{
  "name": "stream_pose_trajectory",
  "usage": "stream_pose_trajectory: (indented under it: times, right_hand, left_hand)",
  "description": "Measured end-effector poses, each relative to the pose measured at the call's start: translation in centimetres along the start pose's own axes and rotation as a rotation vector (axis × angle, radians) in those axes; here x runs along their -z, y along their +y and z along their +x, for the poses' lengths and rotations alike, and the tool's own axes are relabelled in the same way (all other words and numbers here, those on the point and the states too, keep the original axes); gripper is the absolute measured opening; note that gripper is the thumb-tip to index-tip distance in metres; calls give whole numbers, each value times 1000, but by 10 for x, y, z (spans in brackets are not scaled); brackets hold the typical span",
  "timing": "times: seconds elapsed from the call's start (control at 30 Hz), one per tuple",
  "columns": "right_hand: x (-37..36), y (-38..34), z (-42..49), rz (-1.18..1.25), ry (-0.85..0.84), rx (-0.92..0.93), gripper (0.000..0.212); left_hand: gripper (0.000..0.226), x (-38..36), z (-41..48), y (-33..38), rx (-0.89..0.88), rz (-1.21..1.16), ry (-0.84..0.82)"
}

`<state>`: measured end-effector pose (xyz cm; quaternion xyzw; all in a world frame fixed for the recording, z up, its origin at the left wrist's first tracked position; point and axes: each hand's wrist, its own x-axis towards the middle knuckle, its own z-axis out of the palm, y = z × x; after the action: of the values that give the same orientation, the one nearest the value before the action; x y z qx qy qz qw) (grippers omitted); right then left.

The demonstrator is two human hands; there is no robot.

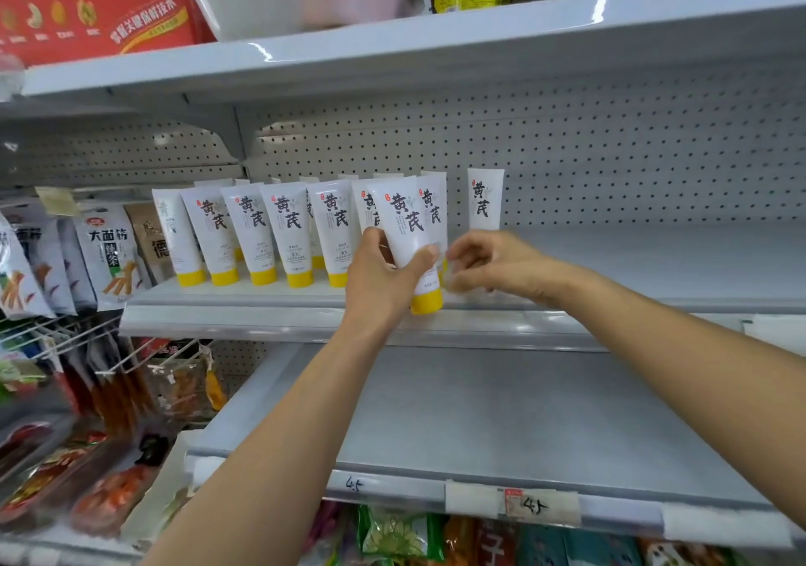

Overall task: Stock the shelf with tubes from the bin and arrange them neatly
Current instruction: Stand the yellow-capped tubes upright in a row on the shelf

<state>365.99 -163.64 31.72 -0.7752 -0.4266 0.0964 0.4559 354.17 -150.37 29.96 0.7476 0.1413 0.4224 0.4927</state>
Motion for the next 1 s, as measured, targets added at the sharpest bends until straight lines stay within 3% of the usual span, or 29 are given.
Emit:
stream_pose_trajectory:
  times: [0.07,0.2,0.3,0.4,0.53,0.7,1.0]
  right_hand:
    - [-10,-10,-11,-35,-123,27,51]
    - [-26,-19,-19,-86,75,172,33]
    - [-26,-22,-22,-41,108,217,22]
    - [-17,-13,-15,-39,185,141,34]
    - [-6,-3,-4,-82,310,25,47]
    - [-6,10,9,-162,317,-98,45]
    - [-8,17,15,-224,341,-199,38]
  left_hand:
    - [38,-4,1,3,-14,23,9]
    - [44,-13,2,10,-39,63,1]
    - [42,-16,2,11,-55,67,-35]
    - [30,-14,1,9,-96,133,-89]
    - [28,-7,-2,-3,-225,463,-133]
    - [30,-3,-2,-14,-330,744,-208]
    - [30,5,8,-24,-348,780,-277]
